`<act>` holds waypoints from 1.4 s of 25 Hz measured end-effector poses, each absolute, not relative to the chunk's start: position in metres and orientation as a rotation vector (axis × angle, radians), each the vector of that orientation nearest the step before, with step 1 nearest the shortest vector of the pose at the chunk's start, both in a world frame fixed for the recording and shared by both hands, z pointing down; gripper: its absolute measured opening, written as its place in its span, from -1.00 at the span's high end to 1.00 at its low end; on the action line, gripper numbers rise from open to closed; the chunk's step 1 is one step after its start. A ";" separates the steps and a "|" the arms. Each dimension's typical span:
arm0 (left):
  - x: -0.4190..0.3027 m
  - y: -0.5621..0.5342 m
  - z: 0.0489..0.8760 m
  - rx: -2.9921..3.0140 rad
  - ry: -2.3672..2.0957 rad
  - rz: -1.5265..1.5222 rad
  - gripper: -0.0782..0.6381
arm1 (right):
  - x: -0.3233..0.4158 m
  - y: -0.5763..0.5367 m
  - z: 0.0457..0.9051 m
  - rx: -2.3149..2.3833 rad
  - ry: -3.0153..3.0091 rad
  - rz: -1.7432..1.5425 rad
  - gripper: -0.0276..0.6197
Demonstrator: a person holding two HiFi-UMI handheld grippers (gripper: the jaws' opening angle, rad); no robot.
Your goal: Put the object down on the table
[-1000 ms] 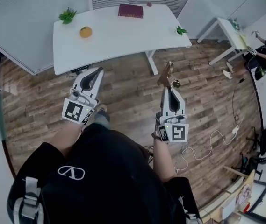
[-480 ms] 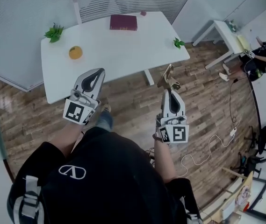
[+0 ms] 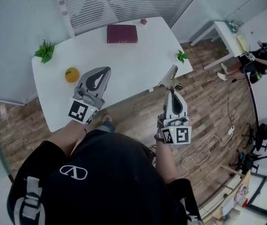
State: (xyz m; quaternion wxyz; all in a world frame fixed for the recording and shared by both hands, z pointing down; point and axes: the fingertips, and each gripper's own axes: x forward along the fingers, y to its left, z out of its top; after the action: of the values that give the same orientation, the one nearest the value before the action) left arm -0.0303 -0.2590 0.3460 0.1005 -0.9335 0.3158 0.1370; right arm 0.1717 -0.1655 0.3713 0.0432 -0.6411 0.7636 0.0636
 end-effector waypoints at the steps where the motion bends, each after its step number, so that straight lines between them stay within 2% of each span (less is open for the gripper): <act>1: -0.029 -0.268 0.347 -2.762 0.927 0.411 0.77 | 0.171 -0.175 0.373 -1.962 2.338 0.186 0.90; 22: -0.003 -0.340 0.353 -2.724 1.089 0.392 0.77 | 0.186 -0.289 0.399 -1.725 2.515 -0.007 0.90; 24: 0.001 -0.343 0.353 -2.720 1.103 0.391 0.77 | 0.194 -0.307 0.424 -1.686 2.530 -0.179 0.90; 29: 0.008 -0.344 0.355 -2.708 1.137 0.399 0.77 | 0.206 -0.352 0.525 -1.509 2.447 -0.875 0.90; 35: 0.002 -0.345 0.361 -2.696 1.208 0.360 0.77 | 0.181 -0.374 0.622 -1.186 2.295 -1.471 0.90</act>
State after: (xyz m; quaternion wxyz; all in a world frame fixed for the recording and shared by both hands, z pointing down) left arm 0.0017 -0.3449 0.3612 0.0828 -0.9028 0.4044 0.1207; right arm 0.1808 -0.3742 0.6216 0.0841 -0.3975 0.7693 -0.4931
